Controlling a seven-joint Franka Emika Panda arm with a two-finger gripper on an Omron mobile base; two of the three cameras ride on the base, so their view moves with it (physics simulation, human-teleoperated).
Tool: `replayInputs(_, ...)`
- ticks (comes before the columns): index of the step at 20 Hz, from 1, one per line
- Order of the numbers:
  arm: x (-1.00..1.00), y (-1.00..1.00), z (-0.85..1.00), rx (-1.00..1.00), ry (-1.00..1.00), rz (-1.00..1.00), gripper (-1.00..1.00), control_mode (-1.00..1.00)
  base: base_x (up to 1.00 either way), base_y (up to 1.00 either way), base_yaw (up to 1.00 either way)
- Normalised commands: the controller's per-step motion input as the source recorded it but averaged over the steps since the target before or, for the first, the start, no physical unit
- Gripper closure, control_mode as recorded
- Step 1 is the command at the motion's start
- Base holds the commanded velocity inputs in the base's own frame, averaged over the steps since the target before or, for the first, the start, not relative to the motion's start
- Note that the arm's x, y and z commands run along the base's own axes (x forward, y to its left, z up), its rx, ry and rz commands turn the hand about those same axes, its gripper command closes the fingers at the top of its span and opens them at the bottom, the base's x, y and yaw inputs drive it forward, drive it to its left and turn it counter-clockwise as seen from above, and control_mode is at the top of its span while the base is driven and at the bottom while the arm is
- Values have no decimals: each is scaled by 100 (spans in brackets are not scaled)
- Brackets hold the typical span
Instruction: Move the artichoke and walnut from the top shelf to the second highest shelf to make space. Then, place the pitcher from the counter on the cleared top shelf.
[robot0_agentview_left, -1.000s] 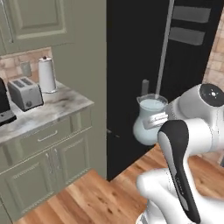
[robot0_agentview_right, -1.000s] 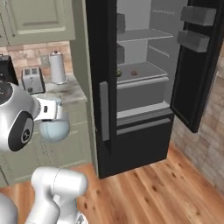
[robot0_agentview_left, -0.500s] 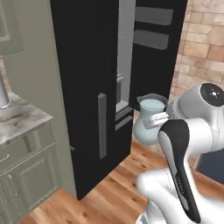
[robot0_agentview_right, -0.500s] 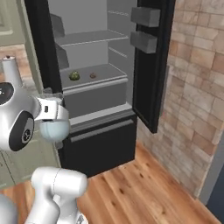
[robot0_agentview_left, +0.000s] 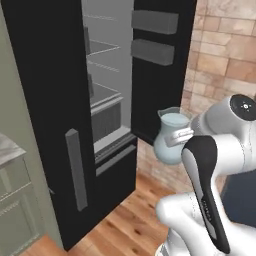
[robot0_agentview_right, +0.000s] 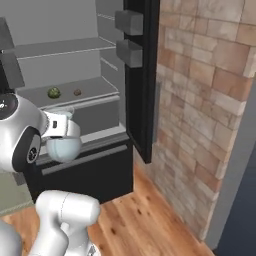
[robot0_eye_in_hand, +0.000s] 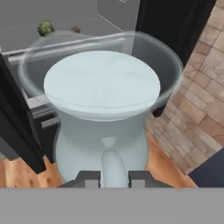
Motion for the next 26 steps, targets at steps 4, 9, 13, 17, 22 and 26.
replayInputs(4, 0, 0, 0, 0, 0, 0, 100, 100, 53, -18, 38)
replayInputs(9, 0, 0, 0, 0, 0, 0, 100, 100, 58, -4, 44)
replayInputs(13, 0, 0, 0, 0, 0, 0, 100, 100, 63, -26, 41)
replayInputs(17, 0, 0, 0, 0, 0, 0, 100, 100, 54, -64, 31)
replayInputs(22, 0, 0, 0, 0, 0, 0, 100, 100, 40, -86, 22)
replayInputs(26, 0, 0, 0, 0, 0, 0, 100, 100, 47, -34, 17)
